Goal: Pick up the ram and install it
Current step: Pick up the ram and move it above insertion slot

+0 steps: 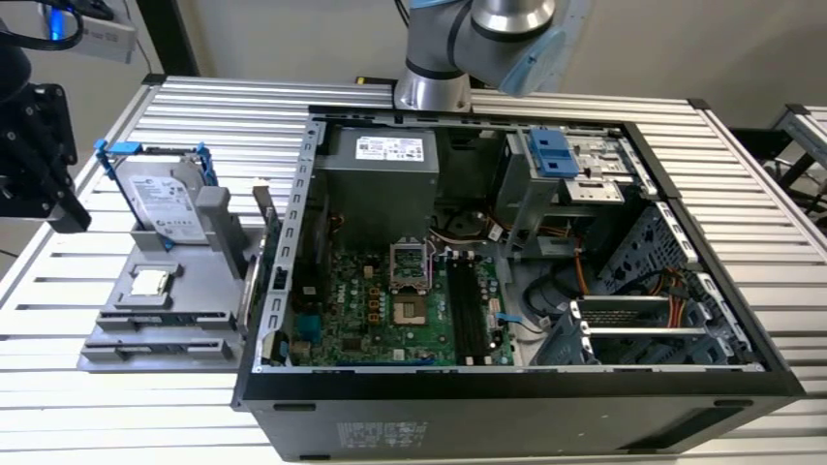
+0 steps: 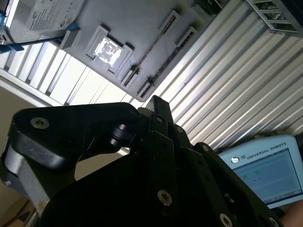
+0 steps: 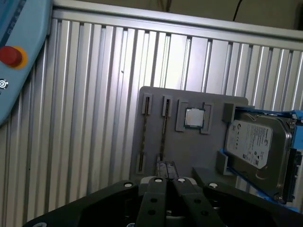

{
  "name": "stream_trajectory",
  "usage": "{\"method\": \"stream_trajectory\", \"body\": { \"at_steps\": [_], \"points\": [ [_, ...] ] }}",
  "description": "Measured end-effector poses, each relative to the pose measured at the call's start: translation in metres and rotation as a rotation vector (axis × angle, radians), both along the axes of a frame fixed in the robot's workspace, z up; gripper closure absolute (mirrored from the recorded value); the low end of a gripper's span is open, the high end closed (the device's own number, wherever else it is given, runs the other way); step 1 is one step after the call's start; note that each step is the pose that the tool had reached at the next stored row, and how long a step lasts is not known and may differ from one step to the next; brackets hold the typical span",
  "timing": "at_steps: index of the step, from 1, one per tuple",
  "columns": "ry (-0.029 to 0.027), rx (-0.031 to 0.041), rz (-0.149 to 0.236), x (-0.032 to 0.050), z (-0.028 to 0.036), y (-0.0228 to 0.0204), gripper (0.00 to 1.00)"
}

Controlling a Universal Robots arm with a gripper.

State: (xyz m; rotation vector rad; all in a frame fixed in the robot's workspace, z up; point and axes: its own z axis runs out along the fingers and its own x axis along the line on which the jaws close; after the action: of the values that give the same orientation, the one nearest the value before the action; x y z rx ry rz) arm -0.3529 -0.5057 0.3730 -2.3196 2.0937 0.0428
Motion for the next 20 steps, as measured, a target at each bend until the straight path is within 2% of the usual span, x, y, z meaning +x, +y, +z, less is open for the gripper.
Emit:
{"method": "stream_trajectory", "body": {
  "at_steps": [6, 7, 20],
  "points": [
    [0.0, -0.0007, 0.0, 0.0, 0.0, 0.0, 1.0],
    [0.0, -0.0008, 0.0, 0.0, 0.0, 0.0, 0.0],
    [0.0, -0.0021, -0.001, 0.0, -0.0004, 0.0001, 0.0]
  ]
}}
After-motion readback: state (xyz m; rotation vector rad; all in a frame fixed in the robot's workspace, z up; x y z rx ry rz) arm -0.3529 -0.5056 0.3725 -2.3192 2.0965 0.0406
